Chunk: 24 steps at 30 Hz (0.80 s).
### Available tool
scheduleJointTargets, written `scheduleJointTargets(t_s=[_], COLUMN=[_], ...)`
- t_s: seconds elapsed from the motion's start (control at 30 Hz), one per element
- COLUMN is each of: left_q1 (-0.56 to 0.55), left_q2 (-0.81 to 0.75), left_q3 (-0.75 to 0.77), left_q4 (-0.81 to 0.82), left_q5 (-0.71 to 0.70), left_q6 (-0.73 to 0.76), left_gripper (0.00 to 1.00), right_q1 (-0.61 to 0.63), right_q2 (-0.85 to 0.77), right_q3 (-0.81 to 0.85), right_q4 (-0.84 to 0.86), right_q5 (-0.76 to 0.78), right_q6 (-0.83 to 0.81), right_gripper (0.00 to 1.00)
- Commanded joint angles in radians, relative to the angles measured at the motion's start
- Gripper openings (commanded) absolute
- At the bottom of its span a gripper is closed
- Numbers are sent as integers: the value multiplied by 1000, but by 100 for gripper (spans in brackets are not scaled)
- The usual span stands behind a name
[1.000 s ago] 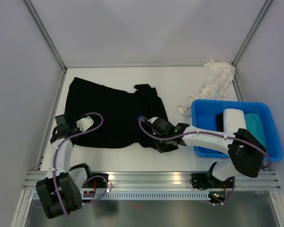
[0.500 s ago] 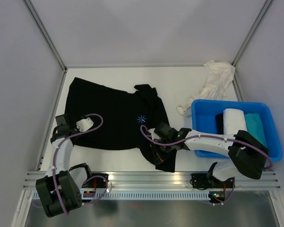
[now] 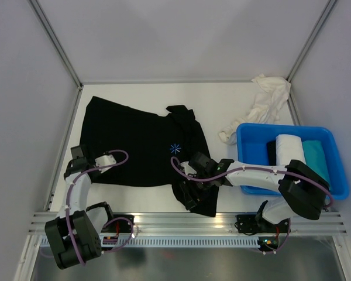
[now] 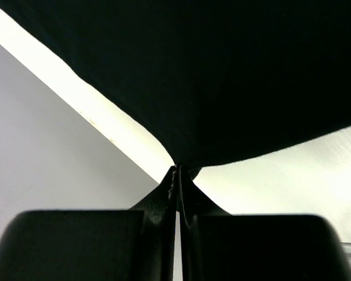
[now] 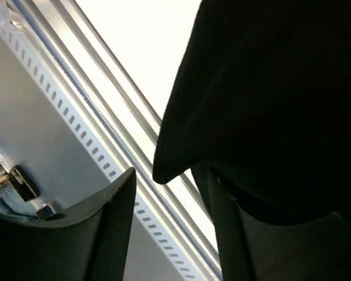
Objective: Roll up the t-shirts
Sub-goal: Flatten the tshirt
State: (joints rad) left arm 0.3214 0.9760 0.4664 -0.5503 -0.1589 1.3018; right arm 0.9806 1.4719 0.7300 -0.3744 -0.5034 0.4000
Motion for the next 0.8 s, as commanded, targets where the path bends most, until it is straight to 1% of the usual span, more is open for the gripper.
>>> scheduleJointTargets(t_s=[0.0,0.07,0.17,0.2,0.23,0.3,0.37,0.4,0.43,0.47,0.5,0.53,0.57,0.6,0.63,0.67,0.7,0.73,0.77], left_q1=[7,7,7,5,7,7,7,7,4,2,-1,-8,-15,-25,-44,-62,-79,-111,-123], left_q2=[-19,-51,-92,-100,-108,-131,-137,-132,-123,-112,-74,-51,-21,7,63,88,113,171,200], left_q3=[18,12,27,37,49,99,171,198,222,273,293,316,351,365,376,385,388,393,411], left_q4=[-43,-94,-204,-238,-259,-330,-379,-385,-387,-389,-390,-390,-389,-373,-355,-312,-222,-165,-116], left_q5=[-10,5,10,4,-2,-4,36,56,80,134,154,204,281,317,343,351,337,317,264], left_q6=[53,65,89,94,93,88,73,61,21,-5,-39,-129,-183,-237,-347,-407,-459,-545,-582], left_gripper=[2,2,24,35,40,50,55,59,60,60,60,60,60,60,59,59,59,59,59], right_q1=[7,7,-11,-37,-51,-94,-134,-184,-212,-232,-270,-286,-296,-313,-325,-338,-368,-381,-391], right_q2=[-64,-107,-110,-99,-79,-64,-32,-13,35,66,96,160,195,233,308,347,385,457,494], right_q3=[58,118,222,285,316,397,439,495,528,561,630,666,701,779,819,859,941,982,1023], right_q4=[6,-23,-69,-86,-127,-156,-162,-164,-169,-169,-167,-164,-161,-164,-164,-167,-170,-169,-167], right_q5=[-14,44,103,111,150,198,270,290,302,336,359,386,458,483,497,523,537,546,565], right_q6=[-1,3,16,14,13,-3,-4,-4,-13,-23,-38,-50,-61,-72,-76,-72,-69,-70,-79], right_gripper=[60,65,67,67,66,65,59,49,14,3,0,1,7,15,27,34,37,43,46])
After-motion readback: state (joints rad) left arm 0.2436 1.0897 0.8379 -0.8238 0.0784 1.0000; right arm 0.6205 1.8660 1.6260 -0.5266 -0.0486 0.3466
